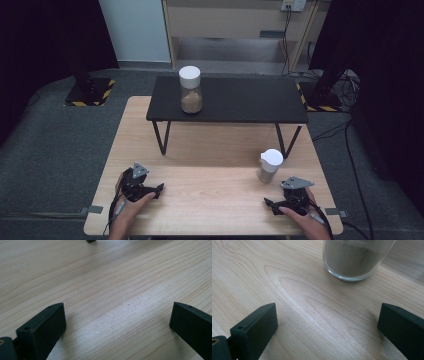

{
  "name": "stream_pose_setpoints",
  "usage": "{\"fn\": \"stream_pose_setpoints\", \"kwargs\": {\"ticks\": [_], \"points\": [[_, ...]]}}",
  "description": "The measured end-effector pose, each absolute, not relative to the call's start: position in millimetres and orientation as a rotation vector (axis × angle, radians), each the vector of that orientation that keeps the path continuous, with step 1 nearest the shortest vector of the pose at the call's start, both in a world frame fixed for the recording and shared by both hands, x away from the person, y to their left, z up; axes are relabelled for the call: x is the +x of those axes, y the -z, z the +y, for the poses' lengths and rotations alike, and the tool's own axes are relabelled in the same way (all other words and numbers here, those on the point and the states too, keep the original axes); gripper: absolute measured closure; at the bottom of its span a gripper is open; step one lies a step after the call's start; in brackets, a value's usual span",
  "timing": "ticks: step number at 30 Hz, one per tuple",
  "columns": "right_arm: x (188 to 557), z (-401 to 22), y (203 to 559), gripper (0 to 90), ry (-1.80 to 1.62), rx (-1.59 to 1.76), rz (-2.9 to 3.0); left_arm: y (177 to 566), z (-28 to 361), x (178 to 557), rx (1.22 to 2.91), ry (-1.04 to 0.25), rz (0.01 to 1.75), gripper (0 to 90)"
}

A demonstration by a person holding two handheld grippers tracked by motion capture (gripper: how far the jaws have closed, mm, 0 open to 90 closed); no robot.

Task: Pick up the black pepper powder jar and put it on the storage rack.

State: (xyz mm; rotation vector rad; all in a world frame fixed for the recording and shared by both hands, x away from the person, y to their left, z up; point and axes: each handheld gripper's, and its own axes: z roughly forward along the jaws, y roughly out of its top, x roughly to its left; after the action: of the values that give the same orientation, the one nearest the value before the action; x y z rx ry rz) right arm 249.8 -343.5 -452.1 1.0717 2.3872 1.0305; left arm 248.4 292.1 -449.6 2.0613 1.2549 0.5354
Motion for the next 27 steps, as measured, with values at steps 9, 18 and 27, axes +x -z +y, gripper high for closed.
{"fn": "stream_pose_setpoints", "kwargs": {"ticks": [9, 18, 27], "points": [[251.5, -350.2, 452.5, 4.8, -1.058, 1.064, 2.398, 449.6, 291.8, 248.0, 2.060, -0.536, 1.257, 0.0], [248.2, -362.7, 448.6, 5.2, -1.096, 1.066, 2.366, 449.7, 291.1, 247.5, 2.057, -0.539, 1.262, 0.0], [252.1, -367.8, 440.3, 5.4, -1.105, 1.063, 2.356, 449.7, 290.9, 247.3, 2.056, -0.539, 1.263, 0.0]]}}
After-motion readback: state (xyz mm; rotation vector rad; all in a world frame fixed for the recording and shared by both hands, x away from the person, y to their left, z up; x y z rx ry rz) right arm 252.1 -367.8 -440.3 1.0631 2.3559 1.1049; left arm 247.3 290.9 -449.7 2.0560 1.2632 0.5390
